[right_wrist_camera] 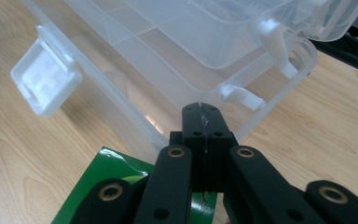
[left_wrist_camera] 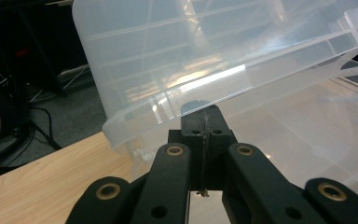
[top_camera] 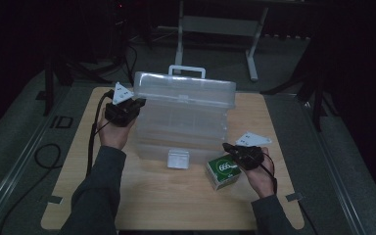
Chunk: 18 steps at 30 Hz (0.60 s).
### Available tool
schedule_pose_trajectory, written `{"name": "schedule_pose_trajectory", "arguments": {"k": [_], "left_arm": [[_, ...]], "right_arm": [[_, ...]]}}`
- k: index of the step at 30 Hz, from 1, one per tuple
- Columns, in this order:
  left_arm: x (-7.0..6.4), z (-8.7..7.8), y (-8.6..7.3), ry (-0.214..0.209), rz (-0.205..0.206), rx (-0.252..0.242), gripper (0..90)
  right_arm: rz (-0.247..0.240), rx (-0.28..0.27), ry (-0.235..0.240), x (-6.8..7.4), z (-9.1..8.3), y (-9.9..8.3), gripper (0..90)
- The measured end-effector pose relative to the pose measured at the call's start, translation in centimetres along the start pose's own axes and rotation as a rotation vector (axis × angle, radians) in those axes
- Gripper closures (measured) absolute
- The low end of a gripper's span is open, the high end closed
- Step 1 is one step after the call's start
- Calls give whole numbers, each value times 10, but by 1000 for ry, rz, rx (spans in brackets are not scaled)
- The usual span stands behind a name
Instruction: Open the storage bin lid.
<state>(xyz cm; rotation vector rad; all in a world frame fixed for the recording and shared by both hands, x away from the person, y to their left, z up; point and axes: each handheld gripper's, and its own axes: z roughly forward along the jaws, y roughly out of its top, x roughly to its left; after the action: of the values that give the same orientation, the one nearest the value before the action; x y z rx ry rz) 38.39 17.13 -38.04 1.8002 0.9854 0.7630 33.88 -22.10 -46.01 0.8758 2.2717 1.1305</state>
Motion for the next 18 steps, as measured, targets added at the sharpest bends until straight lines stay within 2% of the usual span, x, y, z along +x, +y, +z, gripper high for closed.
{"name": "schedule_pose_trajectory", "arguments": {"k": [18], "left_arm": [[6,9,11,-5,-14,-5,900]], "right_arm": [[0,7,11,2,6,-2,900]]}}
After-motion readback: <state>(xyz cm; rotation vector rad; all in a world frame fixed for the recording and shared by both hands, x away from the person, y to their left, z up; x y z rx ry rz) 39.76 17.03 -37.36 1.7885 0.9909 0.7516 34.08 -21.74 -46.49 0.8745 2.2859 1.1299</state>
